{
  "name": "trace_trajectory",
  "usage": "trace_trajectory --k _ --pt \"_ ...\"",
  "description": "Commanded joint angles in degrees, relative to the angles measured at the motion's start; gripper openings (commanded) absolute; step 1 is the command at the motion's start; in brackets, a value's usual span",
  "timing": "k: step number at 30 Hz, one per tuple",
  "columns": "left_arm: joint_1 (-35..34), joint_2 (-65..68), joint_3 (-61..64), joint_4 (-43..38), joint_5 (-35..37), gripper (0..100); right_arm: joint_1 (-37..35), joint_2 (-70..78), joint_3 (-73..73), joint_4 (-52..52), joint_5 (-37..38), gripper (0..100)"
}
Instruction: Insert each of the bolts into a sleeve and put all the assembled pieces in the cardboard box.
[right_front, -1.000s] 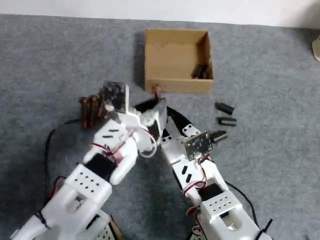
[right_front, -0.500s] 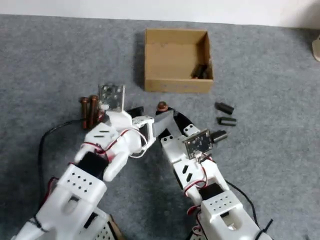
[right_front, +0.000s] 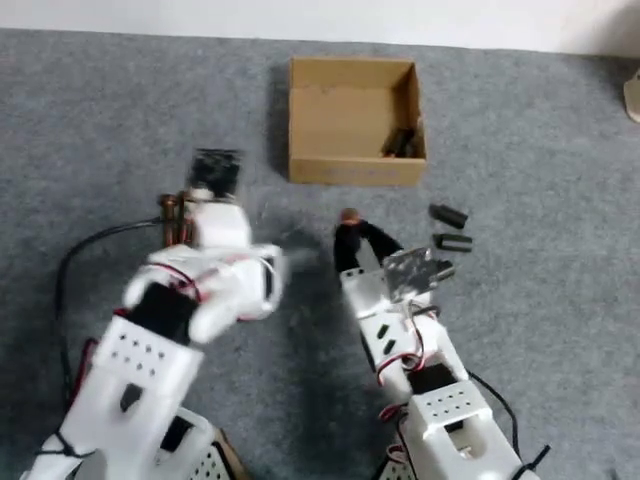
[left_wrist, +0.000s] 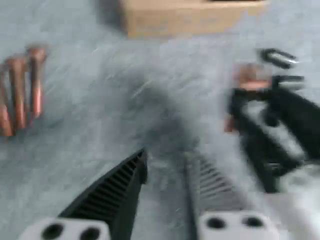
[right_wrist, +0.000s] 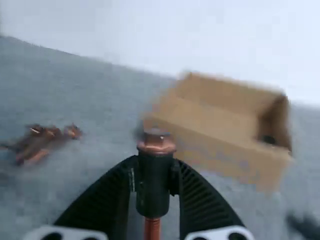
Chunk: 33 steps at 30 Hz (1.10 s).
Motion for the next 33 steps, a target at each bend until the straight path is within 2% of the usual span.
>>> trace_trajectory --k 1,7,10,14,17,22,33 --pt "-6.5 -1.0 -2.1 0.5 0.3 4 2.9 -0.5 -2.8 8.9 -4.3 0.5" --pt "-11.4 -0.8 3.7 -1.3 0.1 7 5.1 -0.4 -12.9 18.1 -4.1 0.5" --pt "-11.6 -0.9 12.3 -11.0 0.1 9 6.5 -0.3 -17.6 20.3 -3.1 0.5" --pt "-11.6 -0.9 22.5 -28.1 0.1 13 7.6 -0.3 -22.5 21.3 3.0 0.5" --pt "-11.6 -0.9 26.4 -35.6 -0.2 14 8.3 0.2 -25.2 21.3 5.5 0.5" --pt "-11.6 -0.5 27.4 -36.0 -7.4 14 11.2 10.7 -32.6 21.3 7.3 0.5" --pt "-11.6 -0.4 28.6 -36.1 -7.6 14 15.2 39.8 -60.0 21.3 7.5 0.5"
